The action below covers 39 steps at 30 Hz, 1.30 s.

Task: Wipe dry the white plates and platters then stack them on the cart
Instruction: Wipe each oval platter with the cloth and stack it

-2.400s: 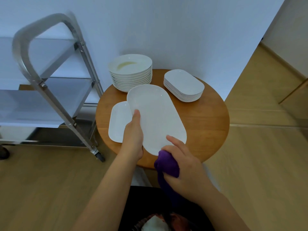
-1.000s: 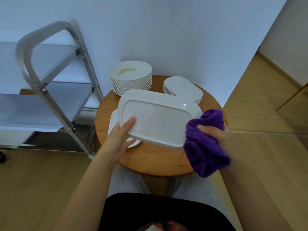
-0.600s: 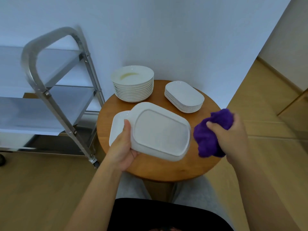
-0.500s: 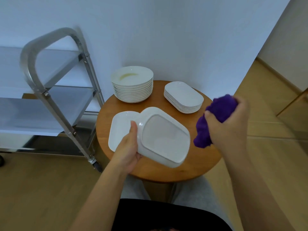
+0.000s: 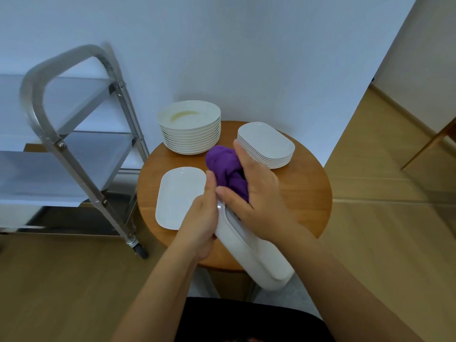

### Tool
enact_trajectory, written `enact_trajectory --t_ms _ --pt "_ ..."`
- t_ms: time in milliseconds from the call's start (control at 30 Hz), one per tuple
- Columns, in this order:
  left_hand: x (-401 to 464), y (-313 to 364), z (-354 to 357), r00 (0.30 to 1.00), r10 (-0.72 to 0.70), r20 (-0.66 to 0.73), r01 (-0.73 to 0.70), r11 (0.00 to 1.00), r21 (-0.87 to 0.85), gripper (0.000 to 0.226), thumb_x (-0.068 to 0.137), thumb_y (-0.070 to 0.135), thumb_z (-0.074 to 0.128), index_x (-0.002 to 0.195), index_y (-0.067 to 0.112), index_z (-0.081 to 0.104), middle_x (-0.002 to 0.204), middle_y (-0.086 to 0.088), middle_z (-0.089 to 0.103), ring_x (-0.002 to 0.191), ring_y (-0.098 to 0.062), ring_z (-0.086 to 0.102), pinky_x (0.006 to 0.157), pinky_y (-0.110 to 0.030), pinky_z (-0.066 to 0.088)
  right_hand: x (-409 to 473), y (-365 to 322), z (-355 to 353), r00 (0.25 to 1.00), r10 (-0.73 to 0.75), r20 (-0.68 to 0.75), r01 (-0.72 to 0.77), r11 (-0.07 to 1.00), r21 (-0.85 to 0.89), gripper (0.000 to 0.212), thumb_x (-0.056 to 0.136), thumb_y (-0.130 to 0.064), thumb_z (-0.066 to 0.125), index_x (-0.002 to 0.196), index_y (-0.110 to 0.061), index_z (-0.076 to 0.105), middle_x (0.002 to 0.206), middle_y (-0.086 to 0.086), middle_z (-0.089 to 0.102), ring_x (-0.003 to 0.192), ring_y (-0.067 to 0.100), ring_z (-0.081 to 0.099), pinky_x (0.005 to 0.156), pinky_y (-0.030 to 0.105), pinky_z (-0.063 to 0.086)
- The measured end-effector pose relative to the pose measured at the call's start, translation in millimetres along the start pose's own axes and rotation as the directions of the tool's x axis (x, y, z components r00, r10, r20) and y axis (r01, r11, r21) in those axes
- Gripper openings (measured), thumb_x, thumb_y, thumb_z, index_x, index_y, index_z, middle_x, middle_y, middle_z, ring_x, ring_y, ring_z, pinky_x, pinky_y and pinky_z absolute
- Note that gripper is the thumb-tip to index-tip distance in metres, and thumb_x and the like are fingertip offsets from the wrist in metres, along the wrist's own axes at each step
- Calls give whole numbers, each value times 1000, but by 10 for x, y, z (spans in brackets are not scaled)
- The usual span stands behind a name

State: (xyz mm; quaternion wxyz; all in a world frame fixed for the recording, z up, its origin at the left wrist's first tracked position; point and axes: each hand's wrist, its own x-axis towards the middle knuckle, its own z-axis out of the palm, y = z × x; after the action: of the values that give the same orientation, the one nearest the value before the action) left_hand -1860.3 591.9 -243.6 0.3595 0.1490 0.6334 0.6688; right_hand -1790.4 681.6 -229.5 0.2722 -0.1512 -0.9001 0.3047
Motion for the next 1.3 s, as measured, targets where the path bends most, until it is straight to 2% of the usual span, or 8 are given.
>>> enact_trajectory --t_ms 233,367,567,800,900,1067,1167,1300 --pt "-30 -24 -13 993 -33 -112 28 998 -50 52 62 75 32 69 36 65 74 2 74 76 -18 70 71 -34 55 146 98 35 999 29 17 -30 993 112 58 82 -53 51 133 -26 42 118 -7 56 103 16 54 89 44 47" --pt "-51 -6 -81 990 -36 -134 24 995 -93 30 88 53 47 86 30 65 85 -3 74 88 -27 68 82 -45 54 188 185 18 997 76 -8 -73 982 175 47 81 -62 49 123 -45 35 104 -31 49 100 0 52 80 26 51" --pt "-1 105 -156 975 -56 -215 2 970 -245 43 90 48 48 122 20 54 109 -12 66 101 -32 62 92 -52 49 61 420 -1 972 228 -58 -208 949 237 54 77 -71 47 125 -56 26 107 -38 46 100 1 56 84 31 55" --pt "118 131 -193 972 -19 -235 -74 921 -383 30 89 47 53 102 23 64 89 -3 74 89 -25 69 78 -43 55 -172 597 -22 933 313 -178 -229 897 377 47 78 -56 58 118 -60 33 109 -37 49 103 -6 52 78 17 50" --pt "164 111 -183 960 27 -278 -160 868 -470 26 91 44 51 98 25 66 86 1 75 79 -18 72 61 -34 57 -224 624 35 852 451 -265 -250 795 552 51 83 -39 66 128 -40 41 116 -24 52 107 2 54 76 13 50" --pt "154 18 48 939 -46 -341 -186 766 -616 37 88 47 53 115 23 63 103 -5 72 96 -26 68 81 -45 56 -195 590 107 635 649 -420 -260 691 675 56 83 -33 69 133 -27 44 124 -8 54 108 5 54 66 -2 42" --pt "144 -50 177 934 -17 -358 -232 731 -642 40 86 47 54 119 24 60 105 -4 71 99 -24 67 84 -44 55 -242 566 193 521 695 -496 -243 678 694 60 82 -32 71 134 -23 43 116 -11 55 94 -16 52 61 -5 37" --pt "100 -141 142 982 -26 -188 -110 729 -675 38 83 44 55 116 25 60 103 -2 73 94 -20 69 73 -37 58 -232 698 48 565 674 -475 -239 685 688 61 77 -31 75 131 -26 46 105 -24 52 88 -24 50 63 2 43"
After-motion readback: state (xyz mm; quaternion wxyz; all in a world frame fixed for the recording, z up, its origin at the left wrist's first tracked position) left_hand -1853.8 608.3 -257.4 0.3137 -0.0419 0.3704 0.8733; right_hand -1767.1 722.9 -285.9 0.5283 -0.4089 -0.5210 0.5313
